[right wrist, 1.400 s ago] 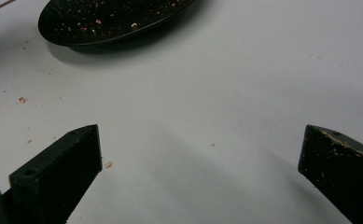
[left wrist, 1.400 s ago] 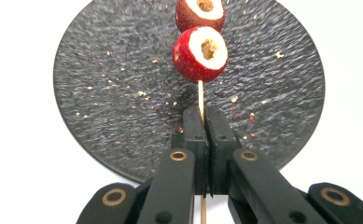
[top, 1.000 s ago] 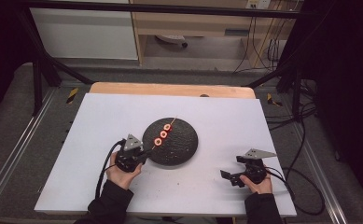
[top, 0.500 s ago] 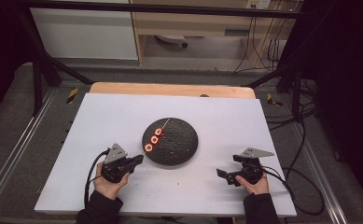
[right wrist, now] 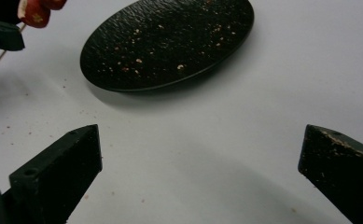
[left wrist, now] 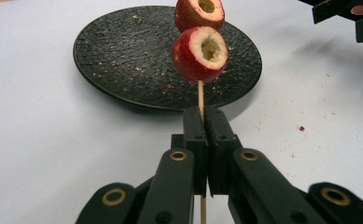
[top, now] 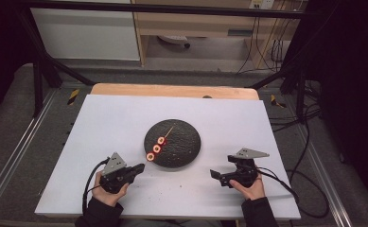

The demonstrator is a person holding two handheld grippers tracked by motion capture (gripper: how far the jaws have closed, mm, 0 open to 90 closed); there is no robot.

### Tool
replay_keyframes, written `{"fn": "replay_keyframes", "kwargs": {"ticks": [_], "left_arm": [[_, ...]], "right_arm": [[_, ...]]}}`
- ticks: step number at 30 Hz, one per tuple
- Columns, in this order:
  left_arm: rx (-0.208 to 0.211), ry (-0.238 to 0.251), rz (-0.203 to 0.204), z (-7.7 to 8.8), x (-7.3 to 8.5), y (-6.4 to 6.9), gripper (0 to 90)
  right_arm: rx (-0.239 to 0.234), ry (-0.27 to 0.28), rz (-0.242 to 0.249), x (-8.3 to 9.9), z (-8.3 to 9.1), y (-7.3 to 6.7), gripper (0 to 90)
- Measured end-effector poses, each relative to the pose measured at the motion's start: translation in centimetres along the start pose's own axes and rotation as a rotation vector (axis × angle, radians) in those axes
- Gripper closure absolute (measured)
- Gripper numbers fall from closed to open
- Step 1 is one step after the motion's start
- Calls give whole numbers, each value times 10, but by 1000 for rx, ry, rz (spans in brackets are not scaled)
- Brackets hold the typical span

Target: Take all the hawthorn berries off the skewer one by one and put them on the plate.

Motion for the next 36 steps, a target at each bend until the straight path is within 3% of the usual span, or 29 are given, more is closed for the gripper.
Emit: {"fn": "replay_keyframes", "kwargs": {"ticks": [17,27,36], "left_arm": [[7,5,-18,0,1,8,882],[20,3,-26,-2,1,14,882],[28,4,-30,-4,2,18,883]], "right_arm": [[-48,40,-1,-40,-26,-40,10],[-91,84,-39,-69,-55,-60,49],[-135,127,-95,-86,-76,-67,138]]}}
Point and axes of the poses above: each handheld gripper's, and its own axes: z roughly backward along the jaws, x roughly out of its underside, y roughly to its right, the point moved 4 cm from there along -z, roughly forward along the jaws, and after that the axes turned 4 degrees about -x, right-handed, at the moved point
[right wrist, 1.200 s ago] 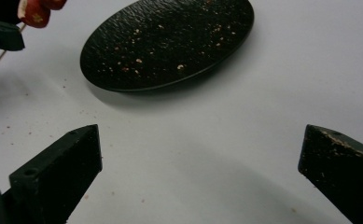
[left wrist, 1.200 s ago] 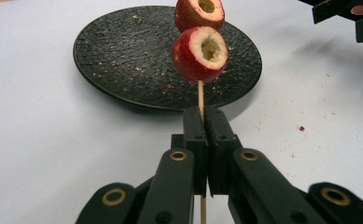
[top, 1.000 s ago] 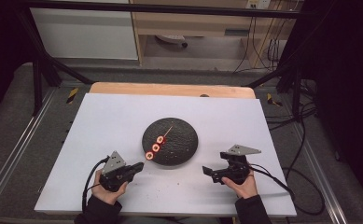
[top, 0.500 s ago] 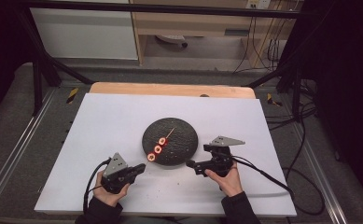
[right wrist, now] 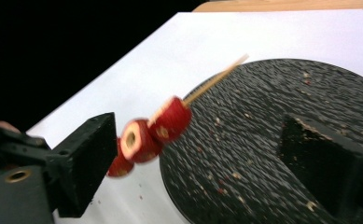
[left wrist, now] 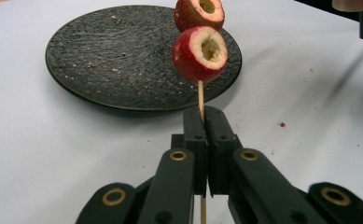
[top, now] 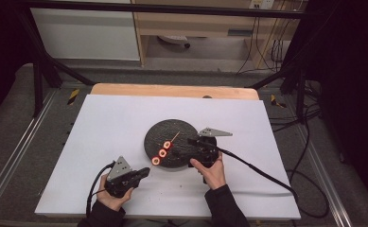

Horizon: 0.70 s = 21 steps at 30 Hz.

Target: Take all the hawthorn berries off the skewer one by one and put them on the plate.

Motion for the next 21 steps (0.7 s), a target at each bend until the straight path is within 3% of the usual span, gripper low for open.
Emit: {"fn": "replay_keyframes", "kwargs": {"ticks": [6,21], "left_arm": [[3,2,-4,-1,0,2,882],[4,10,-18,-3,0,7,882]], "right_arm": [[-37,23,-72,-4,-8,0,254],[-96,4,-152,1,-20,3,549]]}}
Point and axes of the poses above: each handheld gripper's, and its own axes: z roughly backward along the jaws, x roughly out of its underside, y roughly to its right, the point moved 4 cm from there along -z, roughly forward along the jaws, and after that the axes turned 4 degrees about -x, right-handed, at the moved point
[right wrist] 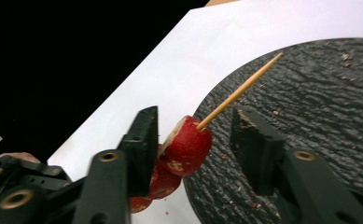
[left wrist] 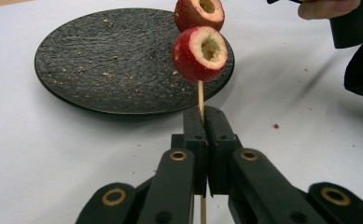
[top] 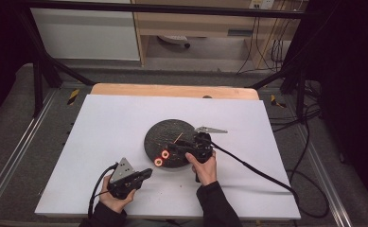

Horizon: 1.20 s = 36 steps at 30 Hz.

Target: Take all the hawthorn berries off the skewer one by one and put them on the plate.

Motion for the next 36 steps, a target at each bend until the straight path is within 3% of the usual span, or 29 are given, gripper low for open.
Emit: {"fn": "replay_keyframes", "kwargs": {"ticks": [5,21,31,36], "left_arm": [[-1,2,0,0,0,0,883],[-5,40,-17,5,-4,4,884],[-3,58,-18,9,-5,3,884],[-4,57,-18,9,-4,2,884]], "right_arm": [[-21,-24,-33,2,-2,0,647],[-31,19,-36,-12,9,-3,694],[25,92,-15,-43,31,5,700],[68,117,6,-58,40,15,701]]}}
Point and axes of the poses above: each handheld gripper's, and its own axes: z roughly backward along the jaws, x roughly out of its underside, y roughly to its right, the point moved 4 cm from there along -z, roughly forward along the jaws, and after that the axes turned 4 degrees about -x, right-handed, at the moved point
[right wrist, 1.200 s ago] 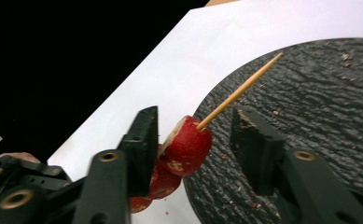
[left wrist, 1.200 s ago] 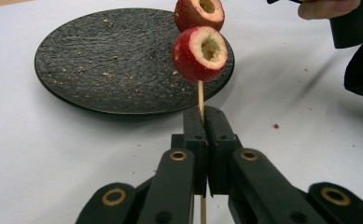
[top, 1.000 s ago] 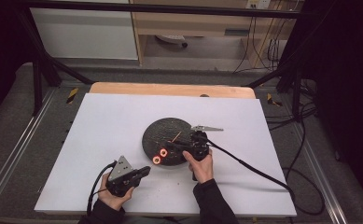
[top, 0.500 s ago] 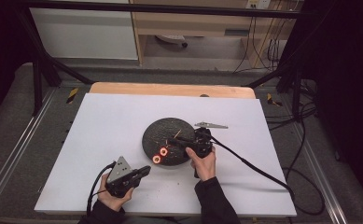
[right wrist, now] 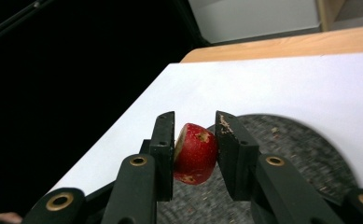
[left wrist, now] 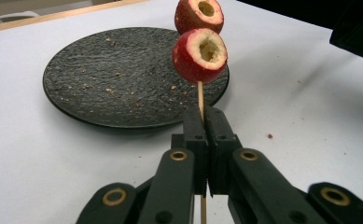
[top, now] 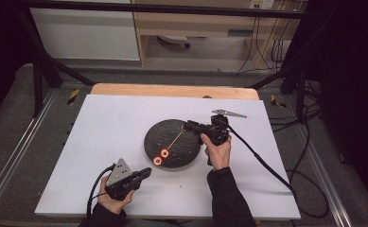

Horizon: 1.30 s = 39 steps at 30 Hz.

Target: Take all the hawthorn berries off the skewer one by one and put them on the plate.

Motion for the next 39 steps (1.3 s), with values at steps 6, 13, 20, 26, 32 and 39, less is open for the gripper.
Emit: {"fn": "replay_keyframes", "kwargs": {"ticks": [6,13,20,26,32,39], "left_arm": [[-7,-2,8,0,1,-3,884],[-15,-5,28,2,1,-9,884],[-18,-2,36,2,1,-10,883],[-18,-5,35,2,1,-11,883],[-17,-9,38,1,2,-11,883],[-15,-17,39,0,3,-11,883]], "right_arm": [[51,15,20,-12,1,13,701],[77,-39,24,3,-14,25,701],[99,-116,25,29,-38,35,701],[127,-188,21,56,-57,46,701],[137,-219,15,67,-64,50,699],[154,-249,22,73,-66,53,650]]}}
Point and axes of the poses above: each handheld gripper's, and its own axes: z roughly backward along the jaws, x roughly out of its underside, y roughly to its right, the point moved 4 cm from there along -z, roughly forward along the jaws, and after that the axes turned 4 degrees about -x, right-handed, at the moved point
